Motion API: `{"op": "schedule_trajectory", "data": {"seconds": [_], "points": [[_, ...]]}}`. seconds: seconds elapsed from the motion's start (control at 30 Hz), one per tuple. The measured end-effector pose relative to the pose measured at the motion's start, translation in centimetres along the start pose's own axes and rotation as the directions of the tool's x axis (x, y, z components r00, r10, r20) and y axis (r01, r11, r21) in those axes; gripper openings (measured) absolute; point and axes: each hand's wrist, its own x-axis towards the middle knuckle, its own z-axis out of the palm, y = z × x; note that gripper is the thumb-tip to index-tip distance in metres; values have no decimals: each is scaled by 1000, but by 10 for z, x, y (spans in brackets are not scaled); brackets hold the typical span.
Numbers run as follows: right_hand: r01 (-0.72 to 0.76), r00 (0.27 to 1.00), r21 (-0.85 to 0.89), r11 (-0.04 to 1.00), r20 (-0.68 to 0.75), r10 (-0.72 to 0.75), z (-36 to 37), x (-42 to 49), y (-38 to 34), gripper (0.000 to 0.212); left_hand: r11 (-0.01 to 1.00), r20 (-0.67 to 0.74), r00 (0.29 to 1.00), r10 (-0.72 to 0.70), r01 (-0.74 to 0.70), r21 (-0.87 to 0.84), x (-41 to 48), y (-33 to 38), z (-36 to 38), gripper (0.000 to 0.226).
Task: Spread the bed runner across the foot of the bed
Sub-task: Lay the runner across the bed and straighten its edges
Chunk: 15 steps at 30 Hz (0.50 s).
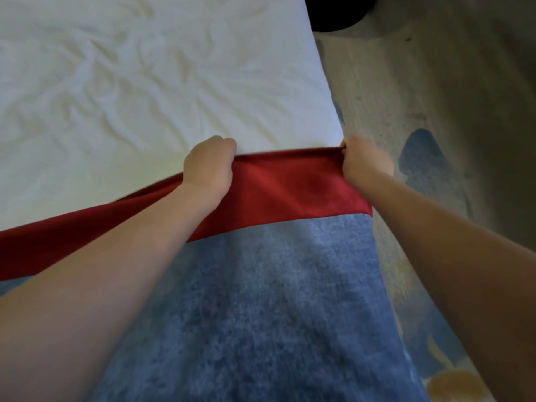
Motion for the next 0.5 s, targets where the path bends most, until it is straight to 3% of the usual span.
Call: {"op": "schedule_trajectory", "data": {"seconds": [0.1,0.17,0.27,0.33,0.5], "points": [[-42,999,5,999,13,42,-4,-1,-11,36,997,-2,1000,-8,8,-76,-1,4,-3,20],[5,999,-41,999,-44,-7,-7,-10,-26,43,995,-41,999,-10,6,-95,-7,5,-9,23],[255,950,-99,962,-159,-268,-7,-26,-58,39,997,-150,987,63,-70,-41,-20,-6,-20,30],[422,893,-98,901,-125,-432,-1,-35,-85,35,995,-182,979,89,-95,-23,-30,-24,-24,30],[644,749,-134,753,-92,-656,21,-62,-157,30,998,-94,993,64,-64,2,-61,-84,-20,29]]}}
